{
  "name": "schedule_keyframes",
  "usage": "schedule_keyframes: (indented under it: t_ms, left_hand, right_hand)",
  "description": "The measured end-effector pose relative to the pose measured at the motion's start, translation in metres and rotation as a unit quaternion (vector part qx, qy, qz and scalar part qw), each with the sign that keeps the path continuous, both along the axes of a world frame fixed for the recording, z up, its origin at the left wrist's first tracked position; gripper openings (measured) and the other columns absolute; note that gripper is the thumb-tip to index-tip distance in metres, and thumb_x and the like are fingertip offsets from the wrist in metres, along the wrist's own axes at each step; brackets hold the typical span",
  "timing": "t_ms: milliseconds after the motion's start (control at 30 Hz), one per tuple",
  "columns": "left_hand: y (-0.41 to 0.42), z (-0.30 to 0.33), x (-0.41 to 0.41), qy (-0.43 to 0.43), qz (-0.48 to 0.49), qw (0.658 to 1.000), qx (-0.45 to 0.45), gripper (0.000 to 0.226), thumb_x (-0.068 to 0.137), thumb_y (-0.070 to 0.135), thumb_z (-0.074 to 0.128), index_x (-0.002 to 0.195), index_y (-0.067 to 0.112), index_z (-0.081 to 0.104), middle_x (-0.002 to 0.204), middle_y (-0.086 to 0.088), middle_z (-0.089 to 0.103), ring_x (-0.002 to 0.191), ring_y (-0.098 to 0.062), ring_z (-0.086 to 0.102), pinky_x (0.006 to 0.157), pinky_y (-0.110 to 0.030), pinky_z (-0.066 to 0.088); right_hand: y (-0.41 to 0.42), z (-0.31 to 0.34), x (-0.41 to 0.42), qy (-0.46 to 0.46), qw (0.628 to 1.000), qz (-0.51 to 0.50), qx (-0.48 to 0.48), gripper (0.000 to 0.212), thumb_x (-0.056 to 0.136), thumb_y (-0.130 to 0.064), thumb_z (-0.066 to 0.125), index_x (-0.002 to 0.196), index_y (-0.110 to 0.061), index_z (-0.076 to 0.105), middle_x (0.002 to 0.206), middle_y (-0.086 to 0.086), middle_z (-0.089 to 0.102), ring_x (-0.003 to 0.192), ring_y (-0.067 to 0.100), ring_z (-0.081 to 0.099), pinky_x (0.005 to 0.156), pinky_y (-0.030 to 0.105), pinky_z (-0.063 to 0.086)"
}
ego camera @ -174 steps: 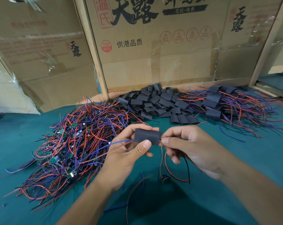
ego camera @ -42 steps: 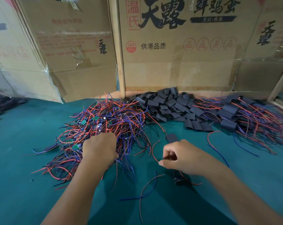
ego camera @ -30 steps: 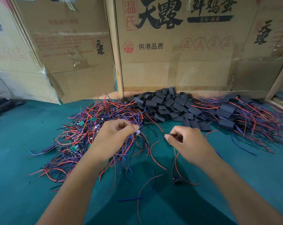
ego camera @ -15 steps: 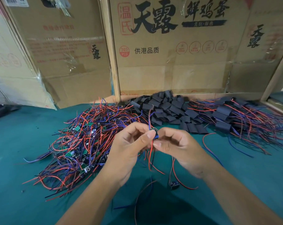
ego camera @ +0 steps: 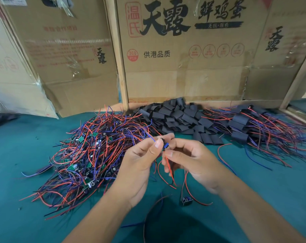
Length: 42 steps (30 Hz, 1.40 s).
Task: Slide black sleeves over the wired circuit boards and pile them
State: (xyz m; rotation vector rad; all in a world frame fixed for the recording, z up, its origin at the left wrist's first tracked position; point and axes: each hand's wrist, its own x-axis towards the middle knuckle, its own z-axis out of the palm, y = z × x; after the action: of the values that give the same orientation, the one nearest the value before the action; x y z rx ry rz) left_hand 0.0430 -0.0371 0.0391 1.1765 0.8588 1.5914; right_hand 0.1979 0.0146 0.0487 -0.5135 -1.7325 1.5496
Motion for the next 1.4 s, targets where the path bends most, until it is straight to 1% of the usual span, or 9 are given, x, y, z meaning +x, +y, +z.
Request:
schedule_keyframes:
  t_ms: [167, 333, 533, 633, 833, 967, 1067, 1233, 1400]
  left_hand:
    - [0.003, 0.001, -0.01, -0.025, 0.045, 0.998, 0.024, 0.027, 0.085, 0.042, 0.068, 0.096, 0.019, 0.077, 0.115, -0.008, 0.072, 0.108, -0.022, 0.063, 0.098, -0.043, 0.042]
    - [0.007, -0.001, -0.009, -0.046, 0.061, 0.997, 0.005, 0.028, 0.075, 0.042, 0.072, 0.077, 0.015, 0.069, 0.089, 0.005, 0.069, 0.062, -0.008, 0.044, 0.067, -0.026, 0.037]
    - [0.007, -0.002, -0.009, -0.06, 0.029, 0.998, -0.012, 0.03, 0.079, 0.044, 0.071, 0.092, 0.017, 0.076, 0.063, 0.003, 0.049, 0.054, -0.009, 0.038, 0.051, -0.021, 0.035]
    - [0.005, -0.001, -0.008, -0.053, 0.035, 0.998, -0.024, 0.029, 0.078, 0.046, 0.072, 0.091, 0.019, 0.077, 0.061, 0.002, 0.041, 0.053, -0.009, 0.033, 0.049, -0.021, 0.029]
    - [0.006, 0.0, -0.007, -0.063, 0.054, 0.996, -0.033, 0.032, 0.079, 0.045, 0.068, 0.094, 0.019, 0.077, 0.06, 0.005, 0.035, 0.053, -0.008, 0.028, 0.046, -0.019, 0.027]
    - [0.005, 0.0, -0.005, -0.065, 0.054, 0.996, -0.032, 0.032, 0.078, 0.045, 0.068, 0.092, 0.018, 0.076, 0.059, 0.004, 0.034, 0.052, -0.008, 0.028, 0.045, -0.019, 0.026]
    - [0.005, 0.001, -0.006, -0.074, 0.058, 0.995, -0.036, 0.038, 0.077, 0.045, 0.068, 0.094, 0.012, 0.072, 0.06, 0.004, 0.035, 0.052, -0.008, 0.028, 0.045, -0.019, 0.025]
    - [0.005, 0.002, -0.008, -0.104, 0.059, 0.992, -0.041, 0.044, 0.076, 0.045, 0.069, 0.099, 0.009, 0.068, 0.061, 0.003, 0.042, 0.055, -0.009, 0.033, 0.045, -0.017, 0.033]
    - [0.005, 0.005, -0.008, -0.144, 0.045, 0.988, -0.031, 0.025, 0.087, 0.033, 0.06, 0.091, 0.014, 0.075, 0.067, 0.0, 0.055, 0.051, -0.009, 0.043, 0.046, -0.019, 0.04]
  right_hand:
    - [0.023, 0.007, 0.022, -0.117, 0.986, -0.089, 0.078, 0.015, 0.095, -0.014, 0.06, 0.084, -0.012, 0.069, 0.08, 0.005, 0.072, 0.074, 0.018, 0.068, 0.069, 0.032, 0.055]
    - [0.1, 0.006, 0.071, -0.438, 0.79, -0.379, 0.199, 0.014, 0.093, -0.019, 0.056, 0.09, -0.018, 0.07, 0.089, 0.002, 0.073, 0.088, 0.024, 0.066, 0.08, 0.038, 0.054]
    - [0.144, -0.007, 0.073, -0.574, 0.713, -0.346, 0.203, 0.024, 0.09, -0.018, 0.052, 0.068, -0.013, 0.056, 0.073, 0.009, 0.061, 0.075, 0.033, 0.063, 0.059, 0.034, 0.048]
    - [0.154, -0.017, 0.069, -0.619, 0.672, -0.374, 0.16, 0.024, 0.096, -0.032, 0.052, 0.097, -0.008, 0.056, 0.1, 0.014, 0.059, 0.099, 0.035, 0.062, 0.07, 0.035, 0.044]
    - [0.139, -0.029, 0.029, -0.538, 0.761, -0.262, 0.25, 0.057, 0.086, -0.061, 0.054, 0.074, -0.005, 0.057, 0.072, 0.011, 0.065, 0.073, 0.029, 0.065, 0.057, 0.037, 0.045]
    - [0.122, -0.038, -0.002, -0.619, 0.712, -0.198, 0.266, 0.08, 0.061, -0.095, 0.042, 0.061, -0.015, 0.047, 0.061, -0.002, 0.053, 0.056, 0.016, 0.052, 0.05, 0.028, 0.032]
    - [0.123, -0.041, -0.01, -0.633, 0.711, -0.163, 0.259, 0.07, 0.068, -0.083, 0.055, 0.062, -0.014, 0.044, 0.064, -0.002, 0.052, 0.057, 0.016, 0.05, 0.048, 0.028, 0.03]
    - [0.123, -0.028, -0.003, -0.569, 0.793, -0.13, 0.176, 0.062, 0.075, -0.06, 0.07, 0.051, -0.017, 0.032, 0.046, -0.003, 0.026, 0.045, 0.02, 0.024, 0.047, 0.029, 0.016]
    - [0.098, -0.001, 0.024, -0.371, 0.868, -0.279, 0.174, 0.041, 0.073, -0.065, 0.07, 0.083, -0.026, 0.06, 0.076, -0.01, 0.066, 0.067, 0.008, 0.062, 0.054, 0.023, 0.04]
